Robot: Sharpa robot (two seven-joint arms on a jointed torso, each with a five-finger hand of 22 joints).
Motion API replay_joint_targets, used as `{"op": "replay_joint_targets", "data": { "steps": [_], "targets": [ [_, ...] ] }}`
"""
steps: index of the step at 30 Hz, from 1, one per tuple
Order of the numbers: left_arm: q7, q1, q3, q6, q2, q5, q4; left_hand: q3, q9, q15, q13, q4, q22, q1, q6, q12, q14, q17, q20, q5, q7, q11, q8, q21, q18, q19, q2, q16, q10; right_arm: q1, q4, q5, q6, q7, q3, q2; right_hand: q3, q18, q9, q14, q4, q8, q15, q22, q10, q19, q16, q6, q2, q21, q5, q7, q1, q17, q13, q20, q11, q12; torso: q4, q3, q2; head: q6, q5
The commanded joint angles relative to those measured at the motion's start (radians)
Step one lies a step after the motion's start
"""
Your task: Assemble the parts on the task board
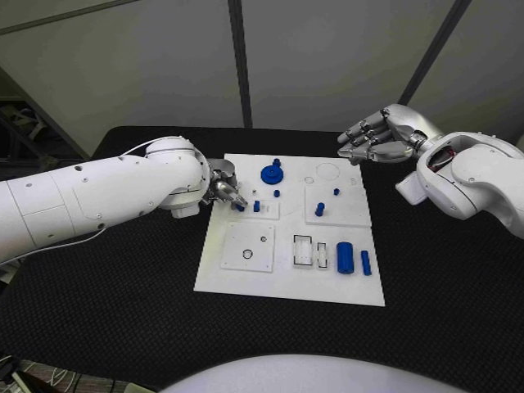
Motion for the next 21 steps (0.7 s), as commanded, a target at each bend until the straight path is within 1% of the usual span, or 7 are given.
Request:
{"op": "replay_joint_targets", "data": {
  "steps": [1,7,8,9,11,14,21],
  "targets": [
    [-0.011,-0.008,-0.007,0.048,0.005,0.0,0.001,0.124,-0.002,-0.008,0.0,-0.116,0.003,-0.007,0.007,0.003,0.091,0.209,-0.003,-0.007,-0.002,-0.002,0.004,0.004,-0.007,0.008,-0.014,0.006,0.007,0.002,0.003,-0.002,0.004,0.008,0.001,0.0,-0.007,0.009,0.001,-0.006,-0.001,-0.004,0.0,-0.001,-0.005,-0.001,-0.005,-0.003,0.007,-0.007,0.006,0.0,-0.003,-0.001,-0.001,0.005,0.001,-0.003,0.0002,0.0002,0.0,0.001,-0.001],
    [-0.016,-0.008,-0.007,0.048,0.012,0.0,-0.003,0.109,-0.006,-0.014,0.001,-0.069,0.01,-0.035,0.015,0.006,0.092,0.212,-0.008,-0.017,-0.012,-0.009,0.001,0.007,-0.009,0.013,-0.043,0.008,0.011,0.002,0.004,-0.002,0.004,0.008,0.001,-0.001,-0.007,0.009,0.001,-0.006,-0.001,-0.004,0.0,-0.001,-0.005,-0.001,-0.005,-0.003,0.007,-0.007,0.006,0.0,-0.003,-0.001,-0.001,0.005,0.001,-0.003,0.0002,0.0002,0.0,-0.001,-0.003],
    [-0.018,-0.008,-0.007,0.048,0.013,0.0,-0.003,0.105,-0.007,-0.016,0.002,-0.059,0.012,-0.037,0.018,0.008,0.092,0.213,-0.009,-0.044,-0.015,-0.01,0.001,0.007,-0.009,0.014,-0.048,0.009,0.012,0.002,0.004,-0.002,0.004,0.008,0.001,-0.001,-0.007,0.009,0.001,-0.006,-0.001,-0.004,0.0,-0.001,-0.005,-0.001,-0.005,-0.003,0.007,-0.007,0.006,0.0,-0.003,-0.001,-0.001,0.005,0.001,-0.003,0.0001,0.0001,0.0,-0.001,-0.003],
    [-0.019,-0.008,-0.007,0.049,0.014,0.0,-0.004,0.099,-0.008,-0.018,0.003,-0.047,0.013,-0.039,0.022,0.009,0.092,0.214,-0.01,-0.092,-0.018,-0.012,0.0,0.007,-0.01,0.015,-0.053,0.009,0.013,0.002,0.004,-0.002,0.004,0.008,0.001,-0.001,-0.007,0.009,0.001,-0.006,-0.001,-0.004,0.0,-0.001,-0.005,-0.001,-0.005,-0.003,0.007,-0.007,0.006,0.0,-0.003,-0.001,-0.001,0.005,0.001,-0.003,0.0001,0.0002,0.0,-0.001,-0.003],
    [-0.022,-0.008,-0.008,0.048,0.015,0.0,-0.005,0.095,-0.01,-0.019,0.004,-0.036,0.015,-0.038,0.025,0.01,0.093,0.214,-0.012,-0.113,-0.018,-0.013,-0.001,0.008,-0.01,0.016,-0.058,0.01,0.013,0.002,0.004,-0.002,0.004,0.008,0.001,-0.002,-0.007,0.009,0.001,-0.006,-0.001,-0.004,0.0,-0.001,-0.005,-0.001,-0.005,-0.003,0.007,-0.007,0.006,0.0,-0.003,-0.001,-0.001,0.005,0.001,-0.003,0.0001,0.0002,0.0,-0.001,-0.003],
    [-0.027,-0.008,-0.008,0.044,0.017,0.0,-0.008,0.09,-0.012,-0.019,0.004,-0.022,0.017,-0.04,0.028,0.01,0.092,0.214,-0.013,-0.122,-0.018,-0.014,-0.002,0.008,-0.01,0.018,-0.065,0.009,0.013,0.002,0.005,-0.002,0.003,0.008,0.001,-0.002,-0.008,0.009,0.001,-0.006,0.0,-0.005,0.0,-0.002,-0.005,0.0,-0.005,-0.004,0.007,-0.008,0.006,0.0,-0.004,-0.001,-0.001,0.005,0.001,-0.003,0.0003,0.0003,0.0,0.0,-0.004],
    [-0.034,-0.008,-0.008,0.026,0.019,0.0,-0.018,0.082,-0.014,-0.02,0.004,0.0,0.018,-0.042,0.031,0.009,0.092,0.212,-0.015,-0.13,-0.018,-0.014,-0.004,0.008,-0.01,0.019,-0.074,0.008,0.013,0.002,0.007,-0.002,0.002,0.007,0.001,-0.004,-0.008,0.009,0.001,-0.006,0.0,-0.005,0.0,-0.002,-0.005,0.0,-0.005,-0.004,0.007,-0.008,0.006,0.0,-0.004,-0.002,-0.001,0.005,0.001,-0.003,0.0007,0.0002,0.0,0.001,-0.006]
  ]
}}
